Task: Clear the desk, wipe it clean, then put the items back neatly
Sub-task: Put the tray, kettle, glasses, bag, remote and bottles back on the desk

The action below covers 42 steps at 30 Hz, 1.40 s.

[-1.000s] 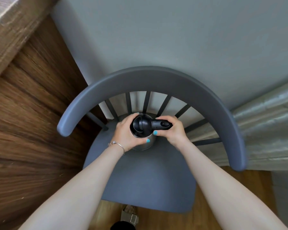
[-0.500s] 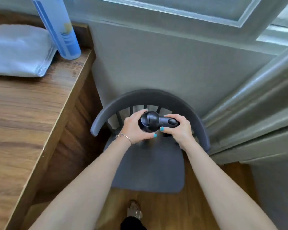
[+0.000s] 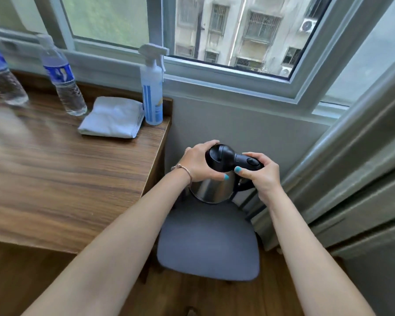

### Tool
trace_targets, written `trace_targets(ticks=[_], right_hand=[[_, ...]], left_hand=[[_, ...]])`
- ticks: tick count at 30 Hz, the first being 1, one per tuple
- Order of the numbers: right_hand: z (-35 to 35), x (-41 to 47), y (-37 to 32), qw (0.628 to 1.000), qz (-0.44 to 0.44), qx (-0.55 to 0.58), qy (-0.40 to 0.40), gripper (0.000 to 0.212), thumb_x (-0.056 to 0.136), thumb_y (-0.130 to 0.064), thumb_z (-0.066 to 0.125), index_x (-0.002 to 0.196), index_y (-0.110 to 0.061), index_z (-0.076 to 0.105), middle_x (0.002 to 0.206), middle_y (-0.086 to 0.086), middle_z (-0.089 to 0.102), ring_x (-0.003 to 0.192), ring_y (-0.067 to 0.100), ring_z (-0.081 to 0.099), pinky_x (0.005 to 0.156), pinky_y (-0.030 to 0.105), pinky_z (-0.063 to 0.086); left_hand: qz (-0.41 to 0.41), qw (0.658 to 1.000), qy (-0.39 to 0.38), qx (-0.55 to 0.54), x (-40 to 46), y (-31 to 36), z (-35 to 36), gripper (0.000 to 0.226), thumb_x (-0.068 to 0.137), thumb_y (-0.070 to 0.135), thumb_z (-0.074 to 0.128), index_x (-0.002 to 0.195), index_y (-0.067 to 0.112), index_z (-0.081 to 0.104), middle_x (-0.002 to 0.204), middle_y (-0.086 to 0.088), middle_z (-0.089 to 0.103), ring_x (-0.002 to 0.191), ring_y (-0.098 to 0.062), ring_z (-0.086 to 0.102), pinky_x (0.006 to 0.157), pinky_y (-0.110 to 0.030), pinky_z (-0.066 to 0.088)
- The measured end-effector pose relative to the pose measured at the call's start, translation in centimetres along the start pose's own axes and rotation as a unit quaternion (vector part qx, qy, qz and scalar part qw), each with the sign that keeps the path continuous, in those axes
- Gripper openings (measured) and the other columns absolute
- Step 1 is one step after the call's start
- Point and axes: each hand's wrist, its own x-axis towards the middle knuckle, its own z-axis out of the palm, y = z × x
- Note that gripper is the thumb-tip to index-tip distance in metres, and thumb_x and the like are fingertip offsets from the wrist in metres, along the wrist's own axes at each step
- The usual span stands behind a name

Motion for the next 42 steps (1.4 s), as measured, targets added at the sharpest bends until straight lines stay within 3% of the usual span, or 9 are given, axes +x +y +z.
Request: trace_targets(ticks=[5, 9, 13, 18, 21, 26, 30, 37, 42], right_hand=[[2.0, -1.3, -4.5, 0.998, -0.047, 0.035, 0.015, 0.04, 0.064, 0.008, 0.085, 0.095, -0.011, 0.069, 0.091, 0.001, 0.07, 0.082, 0.011, 0.066, 0.071, 0.02, 0.054], [4.8, -2.3, -8.2, 0.997, -0.062, 0.05, 0.001, 0.046, 0.061, 0.004, 0.088, 0.103, -0.006, 0.07, 0.099, 0.004, 0.071, 0.088, 0.012, 0.067, 0.066, 0.013, 0.052], [9.0, -3.4, -11.0, 0.995, -0.076, 0.062, -0.021, 0.049, 0.059, 0.001, 0.09, 0.104, -0.007, 0.071, 0.103, 0.005, 0.072, 0.094, 0.015, 0.068, 0.074, 0.02, 0.055], [15.8, -5.5, -12.9, 0.993, -0.075, 0.074, -0.059, 0.048, 0.06, 0.0, 0.09, 0.102, -0.012, 0.072, 0.104, 0.005, 0.072, 0.095, 0.016, 0.067, 0.067, 0.014, 0.052], [20.3, -6.8, -13.7, 0.989, -0.073, 0.091, -0.086, 0.046, 0.058, 0.003, 0.09, 0.097, -0.014, 0.072, 0.101, 0.005, 0.071, 0.09, 0.014, 0.068, 0.063, 0.011, 0.051], [27.8, -8.5, -14.6, 0.984, -0.057, 0.106, -0.129, 0.044, 0.054, 0.004, 0.091, 0.088, -0.017, 0.073, 0.1, 0.009, 0.07, 0.088, 0.021, 0.068, 0.064, 0.018, 0.054], [33.5, -9.8, -15.5, 0.982, -0.048, 0.078, -0.167, 0.048, 0.055, -0.003, 0.093, 0.098, -0.016, 0.073, 0.105, 0.008, 0.071, 0.097, 0.022, 0.069, 0.07, 0.026, 0.056], [43.3, -10.9, -17.0, 0.972, -0.055, 0.054, -0.221, 0.047, 0.051, -0.007, 0.095, 0.089, -0.026, 0.075, 0.103, 0.006, 0.072, 0.1, 0.023, 0.069, 0.091, 0.043, 0.057], [49.7, -10.6, -18.0, 0.965, -0.086, 0.044, -0.243, 0.045, 0.049, -0.013, 0.096, 0.087, -0.028, 0.077, 0.099, 0.0, 0.073, 0.097, 0.018, 0.069, 0.093, 0.042, 0.056]], left_hand=[[0.026, 0.999, 0.036, -0.012, -1.5, 1.9, -5.1, 0.107, 0.04, 0.069, 0.069, 0.137, 0.032, 0.047, 0.128, 0.005, 0.06, 0.119, -0.018, 0.054, 0.107, -0.038, 0.039], [0.03, 0.997, 0.068, 0.0, -3.0, 1.9, -9.9, 0.111, 0.035, 0.073, 0.065, 0.137, 0.033, 0.047, 0.124, -0.002, 0.055, 0.116, -0.018, 0.052, 0.104, -0.036, 0.043], [0.038, 0.995, 0.097, -0.012, -5.2, 0.5, -14.8, 0.108, 0.038, 0.069, 0.072, 0.136, 0.03, 0.049, 0.124, 0.0, 0.054, 0.117, -0.015, 0.05, 0.103, -0.032, 0.043], [0.016, 0.993, 0.12, -0.005, -9.1, -2.8, -20.5, 0.107, 0.039, 0.067, 0.075, 0.136, 0.031, 0.048, 0.126, 0.002, 0.054, 0.115, -0.013, 0.051, 0.101, -0.028, 0.044], [0.004, 0.99, 0.144, -0.004, -11.8, -5.4, -23.4, 0.101, 0.049, 0.053, 0.087, 0.138, 0.028, 0.048, 0.129, 0.001, 0.053, 0.12, -0.013, 0.05, 0.102, -0.024, 0.04], [-0.04, 0.978, 0.204, 0.017, -16.1, -9.7, -27.9, 0.105, 0.043, 0.064, 0.075, 0.138, 0.03, 0.047, 0.132, -0.003, 0.052, 0.124, -0.019, 0.047, 0.108, -0.036, 0.038], [-0.076, 0.971, 0.227, 0.012, -19.3, -13.0, -31.4, 0.106, 0.041, 0.068, 0.07, 0.138, 0.034, 0.045, 0.134, -0.001, 0.05, 0.125, -0.019, 0.046, 0.108, -0.041, 0.039], [-0.112, 0.951, 0.289, -0.014, -23.5, -18.5, -37.7, 0.101, 0.042, 0.057, 0.081, 0.135, 0.032, 0.05, 0.133, 0.004, 0.052, 0.123, -0.013, 0.048, 0.106, -0.037, 0.043], [-0.129, 0.935, 0.329, -0.004, -24.9, -21.9, -41.8, 0.095, 0.045, 0.052, 0.085, 0.132, 0.03, 0.054, 0.129, 0.006, 0.058, 0.118, -0.009, 0.052, 0.104, -0.029, 0.043]])
